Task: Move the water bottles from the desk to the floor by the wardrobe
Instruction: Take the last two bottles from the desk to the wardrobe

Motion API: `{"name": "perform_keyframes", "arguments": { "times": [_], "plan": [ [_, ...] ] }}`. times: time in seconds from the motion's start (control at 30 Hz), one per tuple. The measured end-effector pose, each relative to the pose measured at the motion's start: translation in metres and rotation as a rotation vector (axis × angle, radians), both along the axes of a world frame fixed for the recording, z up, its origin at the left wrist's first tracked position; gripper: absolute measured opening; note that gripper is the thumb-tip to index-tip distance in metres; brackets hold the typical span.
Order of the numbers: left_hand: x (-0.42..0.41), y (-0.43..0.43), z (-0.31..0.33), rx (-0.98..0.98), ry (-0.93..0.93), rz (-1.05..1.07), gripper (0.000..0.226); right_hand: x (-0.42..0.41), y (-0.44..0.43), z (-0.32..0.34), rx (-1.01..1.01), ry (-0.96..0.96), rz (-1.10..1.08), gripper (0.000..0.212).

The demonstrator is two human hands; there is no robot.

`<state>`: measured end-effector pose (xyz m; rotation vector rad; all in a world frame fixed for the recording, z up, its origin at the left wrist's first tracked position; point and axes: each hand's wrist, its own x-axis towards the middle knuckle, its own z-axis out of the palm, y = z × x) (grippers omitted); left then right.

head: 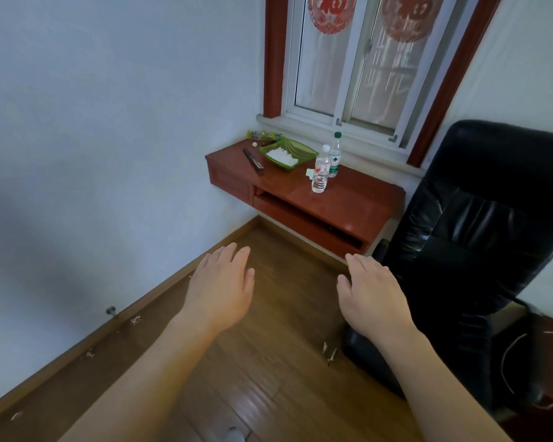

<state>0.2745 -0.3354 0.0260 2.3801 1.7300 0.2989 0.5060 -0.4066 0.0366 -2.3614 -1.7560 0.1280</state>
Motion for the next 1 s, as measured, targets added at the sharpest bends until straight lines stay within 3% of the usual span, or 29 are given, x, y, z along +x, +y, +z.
{"name": "perform_keyframes", "arguments": {
  "times": [0.5, 1.0],
  "plan": [
    [0.047, 0.25, 0.001, 0.009, -0.05, -0.213, 0.054, 0.027, 0.197, 0.005, 0.033, 0.058, -0.213, 0.055],
    [0.175, 0.459, -0.019, 0.039, -0.032, -0.277, 0.061, 0.151, 0.397, -0.017, 0.075, 0.156, -0.243, 0.06]
  ]
}}
